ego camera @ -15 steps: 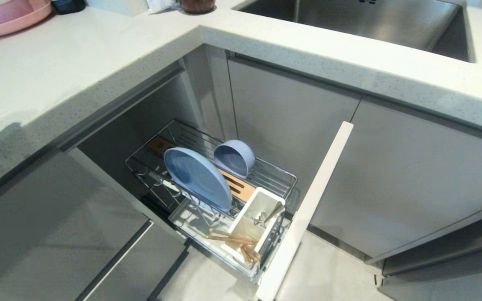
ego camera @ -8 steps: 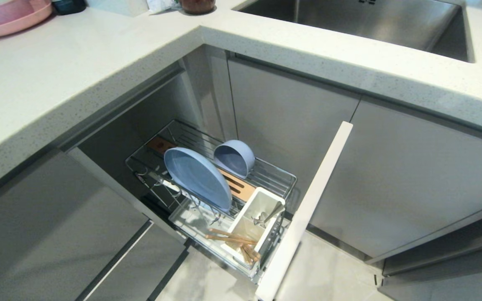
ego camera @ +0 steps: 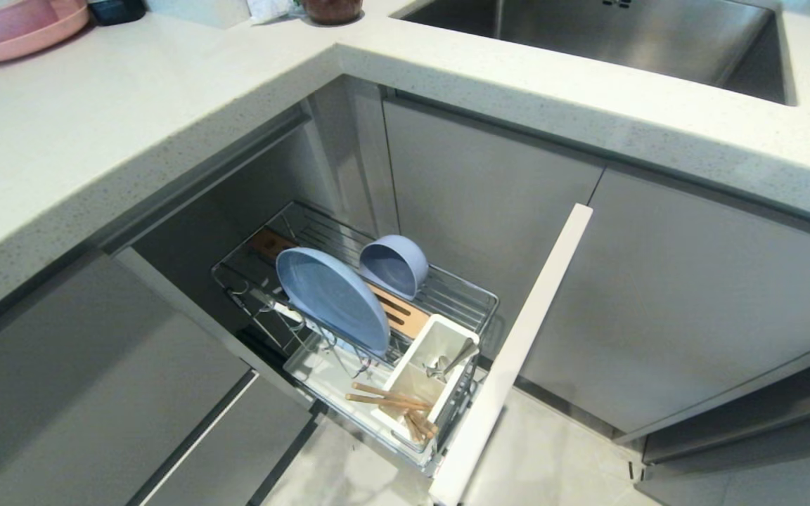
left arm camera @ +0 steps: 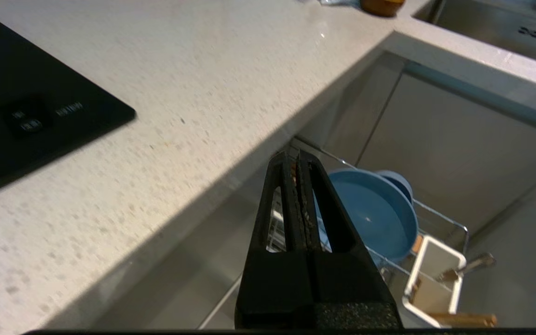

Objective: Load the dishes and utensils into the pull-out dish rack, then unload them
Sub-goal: Take the plate out of the cupboard

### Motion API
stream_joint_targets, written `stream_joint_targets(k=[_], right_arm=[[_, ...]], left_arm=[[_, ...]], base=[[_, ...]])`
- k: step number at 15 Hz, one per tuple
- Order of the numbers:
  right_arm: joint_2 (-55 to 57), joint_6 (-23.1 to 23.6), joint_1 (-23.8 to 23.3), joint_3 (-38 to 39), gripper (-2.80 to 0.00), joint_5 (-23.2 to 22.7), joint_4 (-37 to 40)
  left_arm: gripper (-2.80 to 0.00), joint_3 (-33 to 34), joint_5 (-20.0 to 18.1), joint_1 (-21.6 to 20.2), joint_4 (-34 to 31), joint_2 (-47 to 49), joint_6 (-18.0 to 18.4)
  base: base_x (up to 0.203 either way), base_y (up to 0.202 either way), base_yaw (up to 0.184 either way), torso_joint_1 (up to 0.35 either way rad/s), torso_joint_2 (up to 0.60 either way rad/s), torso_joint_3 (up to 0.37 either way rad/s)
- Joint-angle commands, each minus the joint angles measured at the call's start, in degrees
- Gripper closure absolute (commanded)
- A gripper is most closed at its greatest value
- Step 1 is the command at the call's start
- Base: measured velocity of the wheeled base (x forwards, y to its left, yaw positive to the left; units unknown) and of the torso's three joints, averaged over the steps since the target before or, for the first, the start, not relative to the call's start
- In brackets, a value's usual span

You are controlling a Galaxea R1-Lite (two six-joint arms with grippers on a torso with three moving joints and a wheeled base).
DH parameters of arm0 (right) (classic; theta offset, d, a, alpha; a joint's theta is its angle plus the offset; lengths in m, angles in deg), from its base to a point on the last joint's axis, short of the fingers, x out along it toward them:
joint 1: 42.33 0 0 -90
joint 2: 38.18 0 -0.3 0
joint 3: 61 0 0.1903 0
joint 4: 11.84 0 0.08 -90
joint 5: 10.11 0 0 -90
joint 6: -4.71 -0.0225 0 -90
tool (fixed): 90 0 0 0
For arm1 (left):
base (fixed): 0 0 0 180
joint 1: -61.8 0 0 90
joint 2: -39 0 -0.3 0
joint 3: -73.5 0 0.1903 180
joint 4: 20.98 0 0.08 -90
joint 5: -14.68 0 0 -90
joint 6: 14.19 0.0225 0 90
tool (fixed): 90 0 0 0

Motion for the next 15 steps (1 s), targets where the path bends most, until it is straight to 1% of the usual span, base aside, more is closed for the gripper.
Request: stream_joint_targets(k=[1, 3, 4, 5, 7, 10, 11, 12, 13, 14, 15], right_arm=[[-0.14, -0.02, 0.00, 0.09, 0.00, 0.00, -0.02], [-0.22, -0.02, 0.00, 0.09, 0.00, 0.00, -0.02], [-0.18, -0.02, 0.00, 0.09, 0.00, 0.00, -0.02], [-0.22, -0.02, 0.00, 0.09, 0.00, 0.00, -0.02], [-0.22, -0.02, 0.00, 0.09, 0.00, 0.00, -0.02], [-0.22, -0.02, 0.00, 0.09, 0.00, 0.00, -0.02], [-0.22, -0.02, 0.00, 0.09, 0.00, 0.00, -0.02], [-0.22, -0.02, 0.00, 0.09, 0.00, 0.00, -0.02], [-0.22, -0.02, 0.00, 0.09, 0.00, 0.00, -0.02], [-0.22, -0.02, 0.00, 0.09, 0.00, 0.00, -0.02], [-0.21, -0.02, 0.00, 0.09, 0.00, 0.00, -0.02]], left_arm=[[0.00, 2.36, -4.89, -2.90, -2.05, -4.41, -0.38], [0.00, 7.92, -6.02, -3.14, -3.52, -10.24, -0.09], [0.00, 11.49, -6.27, -3.24, -3.61, -14.03, 0.89], [0.00, 16.01, -6.17, -3.36, -2.38, -16.28, 2.26], [0.00, 24.85, -5.57, -3.47, 7.42, -16.66, 2.61], [0.00, 41.49, -4.50, -3.52, 26.30, -16.61, 7.54], [0.00, 44.99, -4.03, -3.53, 29.77, -16.60, 8.33], [0.00, 45.89, -3.33, -3.53, 28.59, -16.59, 8.39], [0.00, 45.69, -3.05, -3.54, 24.23, -16.59, 8.19], [0.00, 45.60, -3.86, -3.54, 19.58, -16.59, 7.65], [0.00, 45.56, -6.27, -3.54, 16.12, -16.59, 6.95]], base=[[0.000, 0.000, 0.000, 0.000, 0.00, 0.000], [0.000, 0.000, 0.000, 0.000, 0.00, 0.000], [0.000, 0.000, 0.000, 0.000, 0.00, 0.000], [0.000, 0.000, 0.000, 0.000, 0.00, 0.000], [0.000, 0.000, 0.000, 0.000, 0.00, 0.000], [0.000, 0.000, 0.000, 0.000, 0.00, 0.000], [0.000, 0.000, 0.000, 0.000, 0.00, 0.000], [0.000, 0.000, 0.000, 0.000, 0.00, 0.000], [0.000, 0.000, 0.000, 0.000, 0.00, 0.000], [0.000, 0.000, 0.000, 0.000, 0.00, 0.000], [0.000, 0.000, 0.000, 0.000, 0.00, 0.000]])
